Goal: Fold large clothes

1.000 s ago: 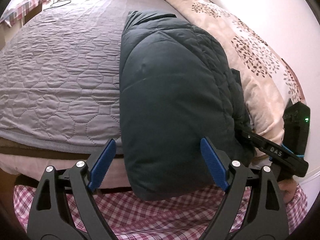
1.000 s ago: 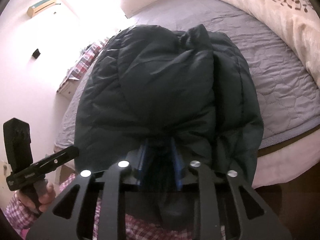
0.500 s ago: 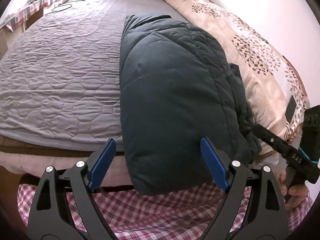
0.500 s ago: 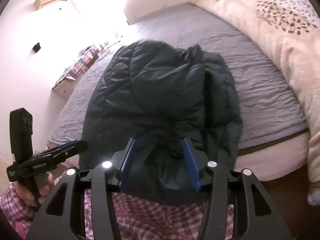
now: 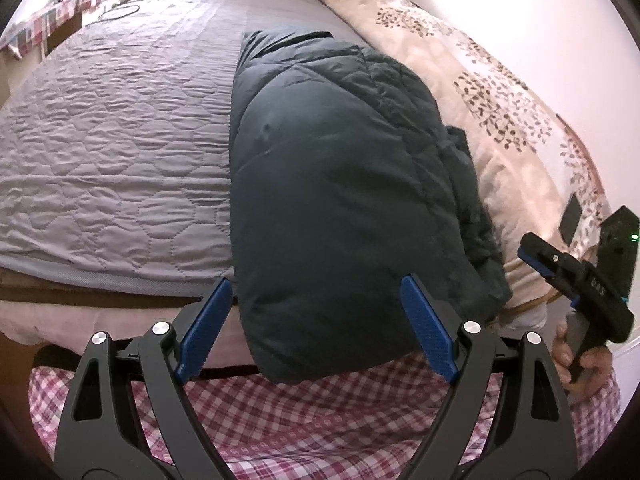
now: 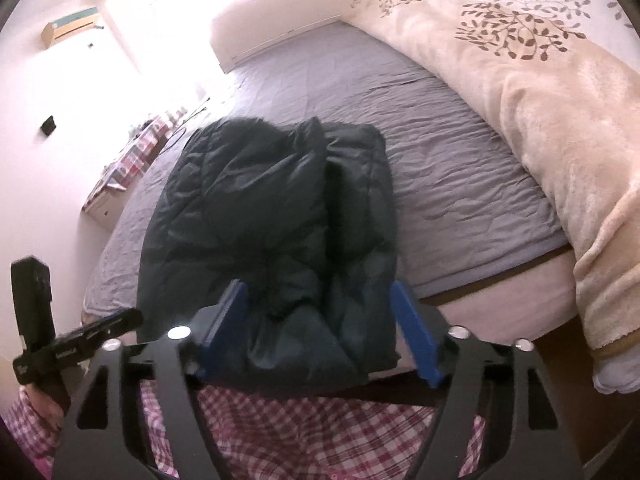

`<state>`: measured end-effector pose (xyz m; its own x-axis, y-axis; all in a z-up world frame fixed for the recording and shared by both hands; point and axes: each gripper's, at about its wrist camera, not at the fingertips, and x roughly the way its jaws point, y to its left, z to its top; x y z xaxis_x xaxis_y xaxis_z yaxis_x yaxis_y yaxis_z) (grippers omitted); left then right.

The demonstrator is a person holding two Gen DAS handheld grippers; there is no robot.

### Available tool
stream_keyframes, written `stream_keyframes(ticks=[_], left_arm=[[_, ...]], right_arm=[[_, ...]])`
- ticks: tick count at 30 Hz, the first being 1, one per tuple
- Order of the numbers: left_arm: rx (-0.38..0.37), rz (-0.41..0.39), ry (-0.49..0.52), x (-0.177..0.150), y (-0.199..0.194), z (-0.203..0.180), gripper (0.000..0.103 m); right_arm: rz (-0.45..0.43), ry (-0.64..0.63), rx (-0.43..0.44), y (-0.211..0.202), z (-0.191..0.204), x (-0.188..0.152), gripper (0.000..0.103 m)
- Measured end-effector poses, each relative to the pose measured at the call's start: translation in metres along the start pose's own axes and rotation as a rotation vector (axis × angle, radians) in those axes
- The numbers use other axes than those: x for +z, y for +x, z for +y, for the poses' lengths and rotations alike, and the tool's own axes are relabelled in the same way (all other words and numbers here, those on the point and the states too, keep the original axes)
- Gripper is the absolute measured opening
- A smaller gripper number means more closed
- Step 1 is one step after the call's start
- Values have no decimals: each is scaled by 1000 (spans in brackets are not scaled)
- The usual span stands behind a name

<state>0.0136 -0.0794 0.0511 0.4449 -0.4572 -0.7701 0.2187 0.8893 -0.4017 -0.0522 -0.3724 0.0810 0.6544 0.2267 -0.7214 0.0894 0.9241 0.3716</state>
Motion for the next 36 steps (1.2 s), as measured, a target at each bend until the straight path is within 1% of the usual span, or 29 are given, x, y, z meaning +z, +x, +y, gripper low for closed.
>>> stream_keyframes(ticks=[2, 5, 9, 11, 12, 13, 15, 18, 21, 22, 24, 25, 26, 27, 28, 29, 32, 36], left_arm=[[-19, 1, -15, 2, 1, 2, 85], [-46, 14, -33, 7, 7, 6, 89], [-52, 38, -7, 12, 19, 4, 89], [-45, 46, 9, 15, 25, 1, 91], [-39, 50, 14, 17, 30, 2, 94], [-42, 53, 15, 18, 33, 3, 96], [-53, 66, 9, 20, 41, 6, 98], [-86, 92, -11, 20, 51, 13, 99], [-146, 125, -37, 21, 62, 21, 99], [-157, 133, -39, 21, 64, 22, 99], [-171, 135, -32, 22, 67, 20, 99], [-170, 124, -23, 22, 67, 18, 98], [-165, 111, -8, 22, 65, 15, 96], [-147, 86, 29, 22, 62, 10, 93], [-129, 60, 65, 22, 58, 5, 89], [-118, 40, 85, 24, 56, 3, 88], [-105, 3, 93, 42, 51, 8, 83], [-66, -35, 89, 76, 49, 25, 81]], right_arm=[[13, 15, 37, 4, -5, 10, 84], [47, 35, 51, 17, -13, 24, 85], [101, 55, 88, 41, -19, 35, 87], [136, 53, 76, 58, -22, 37, 88], [155, 54, 71, 67, -24, 37, 88], [172, 56, 65, 75, -27, 37, 89], [207, 66, 67, 91, -31, 34, 94], [266, 122, 136, 109, -39, 26, 95], [309, 174, 224, 119, -48, 20, 95], [317, 183, 249, 121, -50, 19, 92], [336, 192, 305, 123, -51, 17, 82], [343, 202, 339, 124, -51, 16, 73], [344, 206, 361, 125, -50, 16, 70], [340, 201, 367, 124, -49, 16, 64], [329, 188, 369, 123, -46, 16, 61], [320, 177, 372, 122, -44, 17, 57], [297, 155, 375, 120, -32, 24, 53], [280, 100, 348, 131, -5, 44, 52]])
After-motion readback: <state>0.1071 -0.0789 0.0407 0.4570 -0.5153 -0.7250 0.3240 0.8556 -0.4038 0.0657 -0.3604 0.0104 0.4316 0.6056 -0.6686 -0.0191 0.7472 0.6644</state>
